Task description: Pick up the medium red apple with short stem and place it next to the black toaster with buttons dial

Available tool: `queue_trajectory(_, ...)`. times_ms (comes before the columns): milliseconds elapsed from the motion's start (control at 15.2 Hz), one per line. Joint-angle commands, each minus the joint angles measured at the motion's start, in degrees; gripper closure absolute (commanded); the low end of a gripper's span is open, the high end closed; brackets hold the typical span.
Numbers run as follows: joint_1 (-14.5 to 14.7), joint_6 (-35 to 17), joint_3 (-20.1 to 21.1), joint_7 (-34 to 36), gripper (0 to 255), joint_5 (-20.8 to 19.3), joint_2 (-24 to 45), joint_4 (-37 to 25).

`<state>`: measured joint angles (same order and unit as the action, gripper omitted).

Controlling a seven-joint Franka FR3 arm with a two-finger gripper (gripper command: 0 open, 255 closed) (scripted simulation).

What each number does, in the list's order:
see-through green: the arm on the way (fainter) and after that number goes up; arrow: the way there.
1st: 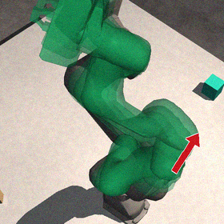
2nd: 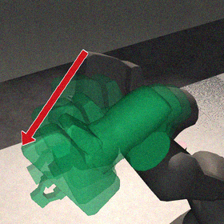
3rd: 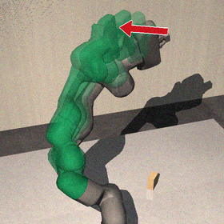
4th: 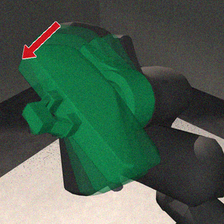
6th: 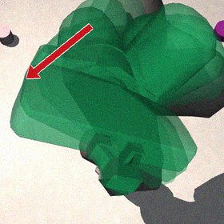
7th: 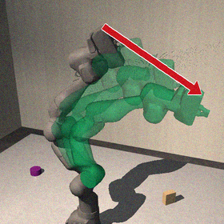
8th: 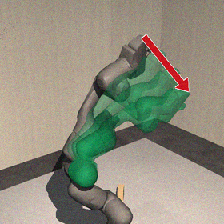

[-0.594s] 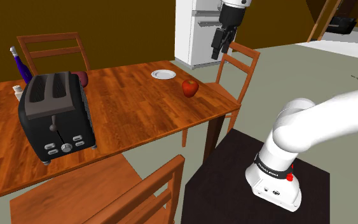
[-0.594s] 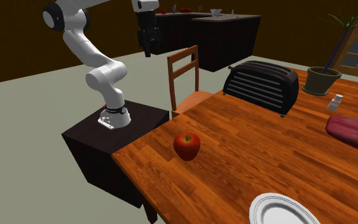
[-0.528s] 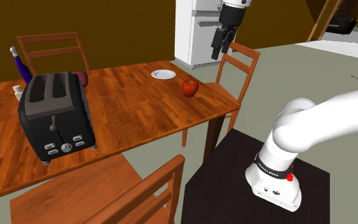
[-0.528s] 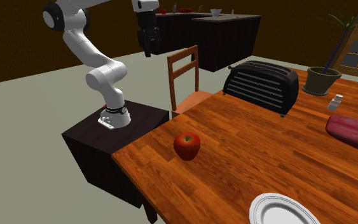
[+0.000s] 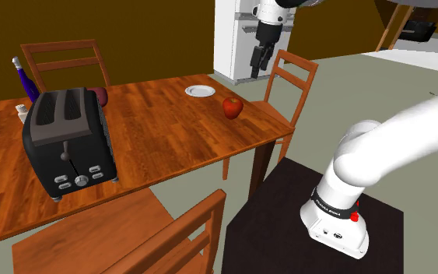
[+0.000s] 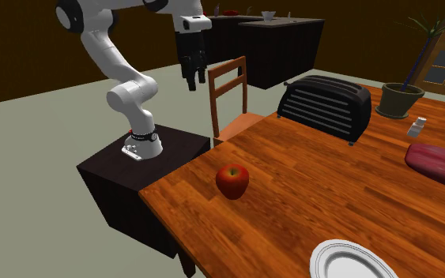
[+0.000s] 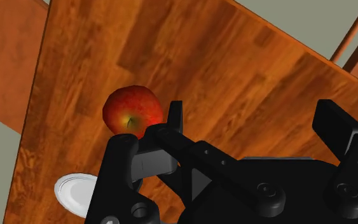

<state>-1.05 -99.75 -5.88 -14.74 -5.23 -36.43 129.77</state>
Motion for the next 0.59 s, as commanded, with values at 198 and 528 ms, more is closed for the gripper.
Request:
queue_trajectory(198, 0.17, -6.17, -3.86, -6.54, 0, -1.50, 9.09, -1.79)
queue_trajectory(528, 0.36, -10.86, -7.23, -13.13, 0, -1.63, 19.37, -6.25)
